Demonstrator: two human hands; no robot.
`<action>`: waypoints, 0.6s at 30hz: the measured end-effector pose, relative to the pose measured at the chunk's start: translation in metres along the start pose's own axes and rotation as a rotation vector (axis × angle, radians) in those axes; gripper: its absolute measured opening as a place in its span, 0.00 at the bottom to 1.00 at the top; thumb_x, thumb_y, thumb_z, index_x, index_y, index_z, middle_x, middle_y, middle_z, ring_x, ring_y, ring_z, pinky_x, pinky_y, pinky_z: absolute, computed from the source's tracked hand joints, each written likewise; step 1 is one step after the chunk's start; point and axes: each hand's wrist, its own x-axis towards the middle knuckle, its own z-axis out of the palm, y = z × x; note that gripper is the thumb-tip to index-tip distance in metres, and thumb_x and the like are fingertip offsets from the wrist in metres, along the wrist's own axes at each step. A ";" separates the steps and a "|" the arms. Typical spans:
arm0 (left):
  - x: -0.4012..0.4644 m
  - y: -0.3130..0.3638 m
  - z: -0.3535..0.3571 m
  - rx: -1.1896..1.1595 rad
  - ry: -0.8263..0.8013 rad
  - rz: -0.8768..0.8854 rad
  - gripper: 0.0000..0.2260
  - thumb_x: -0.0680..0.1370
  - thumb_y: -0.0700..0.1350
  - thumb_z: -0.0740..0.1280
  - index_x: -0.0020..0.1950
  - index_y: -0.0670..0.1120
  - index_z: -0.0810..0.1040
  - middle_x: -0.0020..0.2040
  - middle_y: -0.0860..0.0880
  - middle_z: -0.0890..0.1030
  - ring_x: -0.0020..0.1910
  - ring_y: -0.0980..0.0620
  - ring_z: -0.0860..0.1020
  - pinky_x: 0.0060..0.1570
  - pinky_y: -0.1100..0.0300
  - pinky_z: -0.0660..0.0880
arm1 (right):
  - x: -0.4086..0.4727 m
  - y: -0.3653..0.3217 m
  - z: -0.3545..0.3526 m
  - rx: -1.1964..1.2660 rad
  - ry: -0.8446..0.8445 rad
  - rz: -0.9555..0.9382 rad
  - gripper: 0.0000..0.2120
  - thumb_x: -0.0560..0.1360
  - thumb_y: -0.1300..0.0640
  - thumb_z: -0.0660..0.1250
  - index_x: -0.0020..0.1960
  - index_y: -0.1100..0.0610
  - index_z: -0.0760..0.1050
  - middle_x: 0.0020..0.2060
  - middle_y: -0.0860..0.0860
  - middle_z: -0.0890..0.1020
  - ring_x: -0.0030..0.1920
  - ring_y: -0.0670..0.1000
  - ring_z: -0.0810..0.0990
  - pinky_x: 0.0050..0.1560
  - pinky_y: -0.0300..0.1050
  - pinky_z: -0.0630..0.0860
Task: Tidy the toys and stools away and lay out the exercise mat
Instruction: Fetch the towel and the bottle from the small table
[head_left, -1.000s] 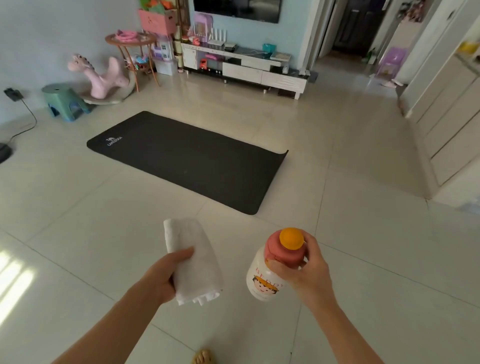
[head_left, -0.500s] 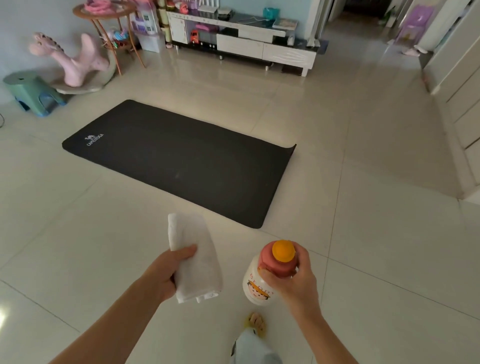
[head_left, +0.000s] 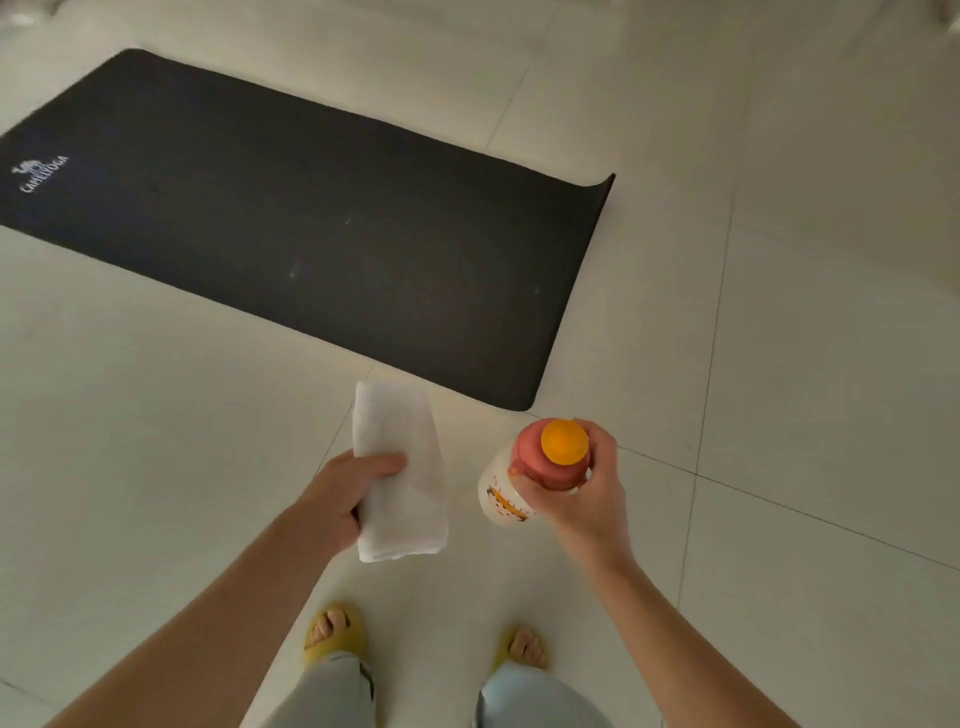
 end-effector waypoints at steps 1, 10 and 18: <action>0.031 -0.008 -0.005 0.027 -0.003 0.001 0.19 0.70 0.38 0.70 0.61 0.42 0.75 0.56 0.40 0.80 0.53 0.38 0.78 0.48 0.43 0.76 | 0.016 0.024 0.015 -0.001 -0.005 -0.008 0.31 0.60 0.56 0.79 0.53 0.38 0.66 0.45 0.25 0.74 0.48 0.31 0.74 0.45 0.34 0.73; 0.258 -0.028 -0.028 0.128 -0.051 0.175 0.17 0.73 0.38 0.68 0.61 0.42 0.74 0.56 0.42 0.79 0.54 0.41 0.77 0.52 0.47 0.73 | 0.163 0.171 0.117 0.020 -0.036 -0.180 0.30 0.60 0.58 0.79 0.53 0.40 0.67 0.48 0.38 0.76 0.50 0.43 0.77 0.50 0.44 0.77; 0.344 -0.029 -0.029 0.196 -0.056 0.325 0.14 0.74 0.39 0.68 0.59 0.42 0.74 0.55 0.42 0.78 0.53 0.41 0.76 0.53 0.48 0.72 | 0.227 0.231 0.158 -0.027 0.019 -0.293 0.32 0.58 0.52 0.79 0.56 0.42 0.66 0.47 0.39 0.76 0.50 0.46 0.78 0.54 0.54 0.78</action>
